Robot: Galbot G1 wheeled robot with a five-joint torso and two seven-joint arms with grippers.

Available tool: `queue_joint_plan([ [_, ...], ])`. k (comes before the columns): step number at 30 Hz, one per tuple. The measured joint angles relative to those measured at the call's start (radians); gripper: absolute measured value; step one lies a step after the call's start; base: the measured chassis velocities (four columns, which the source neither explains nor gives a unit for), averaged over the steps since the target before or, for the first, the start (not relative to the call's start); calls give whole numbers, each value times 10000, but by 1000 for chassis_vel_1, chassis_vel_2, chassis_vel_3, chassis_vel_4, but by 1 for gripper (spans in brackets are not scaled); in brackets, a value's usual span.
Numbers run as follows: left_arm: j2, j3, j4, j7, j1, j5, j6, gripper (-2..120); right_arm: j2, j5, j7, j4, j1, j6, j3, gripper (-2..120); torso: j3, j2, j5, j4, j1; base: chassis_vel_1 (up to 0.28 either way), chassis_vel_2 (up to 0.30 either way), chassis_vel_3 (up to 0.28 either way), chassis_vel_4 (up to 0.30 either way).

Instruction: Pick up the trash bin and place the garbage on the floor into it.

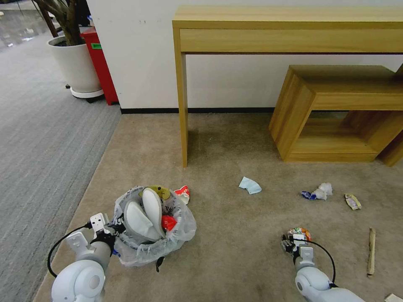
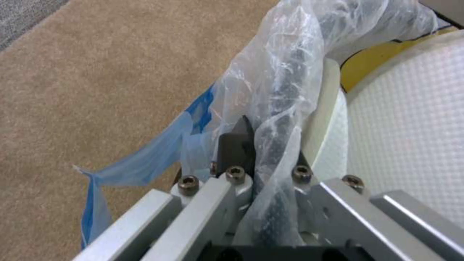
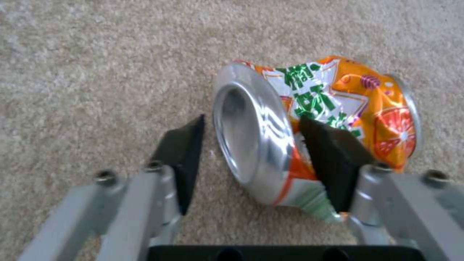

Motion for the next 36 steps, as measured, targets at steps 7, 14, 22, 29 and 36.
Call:
queue_joint_plan([
  [7,33,42,132,-1,-97,-33,-1,1,19,-85,-99,-126,36,210,-98,26,0,0,-3,-2,0,0,0,0,0],
  [14,115,56,258,-7,-178,-37,7,1,-158,-37,-1107,814,-214,911,130,11,3,-1,17,3,0,0,0,0,0],
  [22,157,103,303,-15,-173,-9,51,1,-982,444,-2556,4450,-231,1613,676,11,2,-2,7,-3,0,0,0,0,0],
  [29,122,165,102,-41,-101,30,130,1,-2382,2012,-4321,7206,1478,1741,-414,11,1,-1,0,3,0,0,0,0,0],
  [36,-9,186,-132,-48,-2,109,171,1,-3144,3710,-6861,7880,3565,2164,-2048,11,1,-1,3,2,0,0,0,0,0],
])
